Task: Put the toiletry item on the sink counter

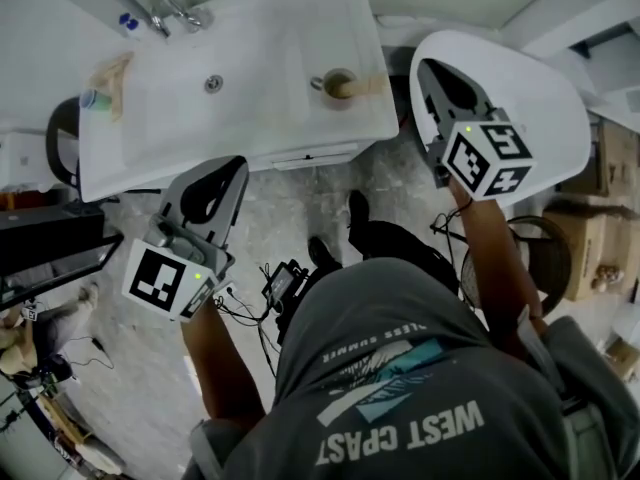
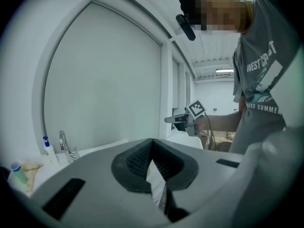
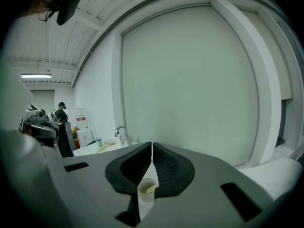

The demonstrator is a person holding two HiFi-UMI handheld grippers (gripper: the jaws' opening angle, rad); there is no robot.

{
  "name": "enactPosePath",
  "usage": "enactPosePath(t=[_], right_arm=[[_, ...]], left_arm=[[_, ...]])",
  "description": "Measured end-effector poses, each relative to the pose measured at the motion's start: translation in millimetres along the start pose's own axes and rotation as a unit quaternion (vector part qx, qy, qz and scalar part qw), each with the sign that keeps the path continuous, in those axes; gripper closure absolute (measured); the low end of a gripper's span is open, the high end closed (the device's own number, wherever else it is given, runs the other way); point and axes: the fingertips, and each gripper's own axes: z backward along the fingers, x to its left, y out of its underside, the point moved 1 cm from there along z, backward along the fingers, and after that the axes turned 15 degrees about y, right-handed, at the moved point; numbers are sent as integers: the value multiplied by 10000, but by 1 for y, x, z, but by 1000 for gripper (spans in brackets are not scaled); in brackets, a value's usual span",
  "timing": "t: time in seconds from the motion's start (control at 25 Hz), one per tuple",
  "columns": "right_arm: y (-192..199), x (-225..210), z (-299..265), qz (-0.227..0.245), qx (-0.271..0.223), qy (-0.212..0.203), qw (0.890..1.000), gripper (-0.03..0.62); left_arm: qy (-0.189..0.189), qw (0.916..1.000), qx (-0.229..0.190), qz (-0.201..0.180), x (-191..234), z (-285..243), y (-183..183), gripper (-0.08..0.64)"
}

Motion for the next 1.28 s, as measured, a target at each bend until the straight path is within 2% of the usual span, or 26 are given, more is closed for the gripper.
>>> enactPosePath(t=[0.12, 0.28, 0.4, 0.72, 1.28], right_arm=[[-18, 16, 25, 319, -216, -205, 9990, 561], [-32, 44, 58, 691, -303, -686, 9948, 563], [-37, 56, 79, 811, -357, -842, 9925, 563], [-29, 60, 109, 766, -330, -739, 9938, 563], [-20, 53, 129, 737, -237, -637, 9950, 563]], left_arm=[[56, 9998, -67, -181, -10, 6, -7, 558], [147, 9993, -108, -315, -23, 13, -12, 558], [222, 9988, -126, -414, -33, 18, -14, 558], [382, 9980, -111, -486, -51, 28, -8, 558], [496, 9977, -47, -465, -70, 29, -5, 558]])
